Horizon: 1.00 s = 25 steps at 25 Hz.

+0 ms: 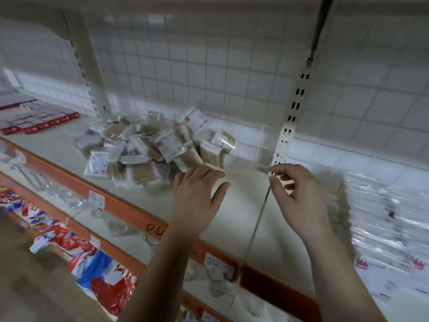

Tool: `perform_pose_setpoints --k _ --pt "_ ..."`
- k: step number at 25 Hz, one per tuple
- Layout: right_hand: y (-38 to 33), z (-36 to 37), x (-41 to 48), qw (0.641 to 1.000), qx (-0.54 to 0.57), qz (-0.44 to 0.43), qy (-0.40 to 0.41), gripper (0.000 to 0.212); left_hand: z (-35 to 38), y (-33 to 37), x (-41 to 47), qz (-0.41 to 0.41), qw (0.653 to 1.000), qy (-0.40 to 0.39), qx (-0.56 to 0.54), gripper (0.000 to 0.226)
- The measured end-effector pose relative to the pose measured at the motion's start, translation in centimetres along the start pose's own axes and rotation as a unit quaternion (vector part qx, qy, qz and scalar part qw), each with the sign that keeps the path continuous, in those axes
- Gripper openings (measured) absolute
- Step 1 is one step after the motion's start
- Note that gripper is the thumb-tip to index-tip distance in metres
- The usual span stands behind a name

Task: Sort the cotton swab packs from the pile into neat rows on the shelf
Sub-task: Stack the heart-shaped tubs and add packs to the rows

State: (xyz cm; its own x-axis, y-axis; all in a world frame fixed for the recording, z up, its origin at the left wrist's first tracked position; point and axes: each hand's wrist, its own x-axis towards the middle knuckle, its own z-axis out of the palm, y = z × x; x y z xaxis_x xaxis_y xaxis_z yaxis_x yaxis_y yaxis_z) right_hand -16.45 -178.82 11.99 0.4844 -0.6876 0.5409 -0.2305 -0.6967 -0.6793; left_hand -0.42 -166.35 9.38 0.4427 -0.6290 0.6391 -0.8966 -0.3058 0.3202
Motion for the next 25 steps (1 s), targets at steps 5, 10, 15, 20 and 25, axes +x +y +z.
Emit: perform_pose_setpoints --k 5,10,15,20,25 --pt "-1.3 6.5 1.4 0.999 0.005 -0.001 -0.053 0.016 -1.4 -5.6 -0.6 -0.022 1.000 -0.009 0.017 0.034" --pt "-2.4 11.9 4.6 0.997 -0.003 -0.001 -0.073 0.015 -2.5 -10.8 -0.6 -0.027 0.999 -0.030 0.018 0.036" --pt "-1.5 15.6 8.0 0.995 -0.088 0.010 -0.046 0.033 -3.0 -14.0 0.0 -0.017 0.999 -0.029 0.026 0.035" --pt "-0.7 17.4 10.1 0.989 -0.119 0.060 -0.057 0.038 -2.6 -15.4 0.7 -0.009 0.999 -0.032 0.026 0.031" --pt "-0.4 18.6 10.6 0.980 -0.156 0.088 -0.084 0.040 -2.1 -16.1 1.7 -0.005 1.000 -0.026 0.015 0.030"
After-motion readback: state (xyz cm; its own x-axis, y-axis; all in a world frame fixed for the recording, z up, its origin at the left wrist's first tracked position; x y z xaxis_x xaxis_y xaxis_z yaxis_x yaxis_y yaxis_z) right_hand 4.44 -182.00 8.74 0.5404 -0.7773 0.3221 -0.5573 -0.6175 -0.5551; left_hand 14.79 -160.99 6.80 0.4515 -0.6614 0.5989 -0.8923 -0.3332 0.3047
